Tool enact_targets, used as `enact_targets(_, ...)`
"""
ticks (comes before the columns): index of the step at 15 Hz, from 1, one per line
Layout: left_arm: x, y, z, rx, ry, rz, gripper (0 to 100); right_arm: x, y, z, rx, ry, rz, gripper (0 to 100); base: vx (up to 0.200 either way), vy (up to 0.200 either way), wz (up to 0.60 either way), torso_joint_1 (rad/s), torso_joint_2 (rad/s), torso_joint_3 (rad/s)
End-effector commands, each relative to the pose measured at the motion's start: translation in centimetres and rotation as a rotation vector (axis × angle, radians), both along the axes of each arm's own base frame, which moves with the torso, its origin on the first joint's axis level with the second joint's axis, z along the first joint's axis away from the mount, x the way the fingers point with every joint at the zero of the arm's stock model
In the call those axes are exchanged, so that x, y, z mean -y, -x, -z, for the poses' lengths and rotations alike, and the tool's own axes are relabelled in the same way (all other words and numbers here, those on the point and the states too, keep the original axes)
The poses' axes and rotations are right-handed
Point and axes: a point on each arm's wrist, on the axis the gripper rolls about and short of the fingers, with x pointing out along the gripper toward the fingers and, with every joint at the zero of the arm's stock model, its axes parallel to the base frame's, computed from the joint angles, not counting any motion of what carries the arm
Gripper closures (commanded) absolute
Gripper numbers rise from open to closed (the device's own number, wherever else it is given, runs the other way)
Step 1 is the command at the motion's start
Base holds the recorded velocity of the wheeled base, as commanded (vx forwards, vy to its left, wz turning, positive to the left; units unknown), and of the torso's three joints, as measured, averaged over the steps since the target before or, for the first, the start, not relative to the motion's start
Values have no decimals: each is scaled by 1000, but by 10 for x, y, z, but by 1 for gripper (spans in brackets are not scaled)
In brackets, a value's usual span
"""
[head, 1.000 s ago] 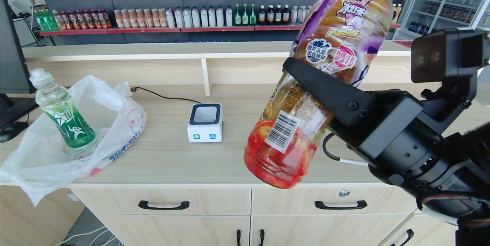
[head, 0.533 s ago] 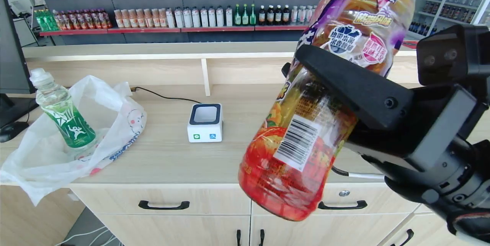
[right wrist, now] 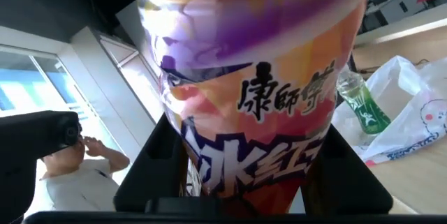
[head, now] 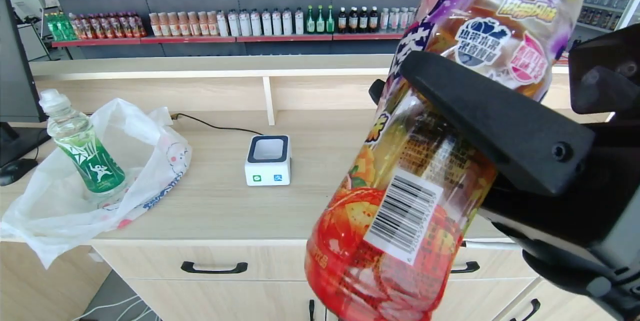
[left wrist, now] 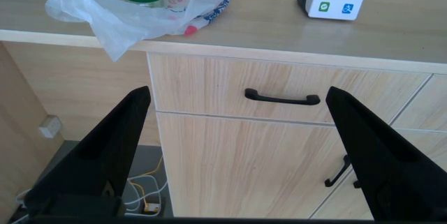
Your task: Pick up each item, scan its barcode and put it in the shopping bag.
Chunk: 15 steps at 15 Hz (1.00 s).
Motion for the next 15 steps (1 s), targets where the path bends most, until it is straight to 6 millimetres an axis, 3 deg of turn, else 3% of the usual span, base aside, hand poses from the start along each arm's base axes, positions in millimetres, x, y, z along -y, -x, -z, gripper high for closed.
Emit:
enact_targets(1,0,0,0,-1,0,-1,0,-4,6,2,13,11,-19,100,0,0,0,0,0,0)
enact_targets(4,0,0,0,-1,0,-1,0,-7,7,1,39,17,-12,100,0,0,0,0,0,0)
enact_targets(8,0,0,0,-1,0,-1,0,2,13,18,57,89,27,100,0,0,0,0,0,0)
enact_targets(15,0,0,0,-1,0,-1,0,20,17,48,127,255,348,100,0,0,0,0,0,0)
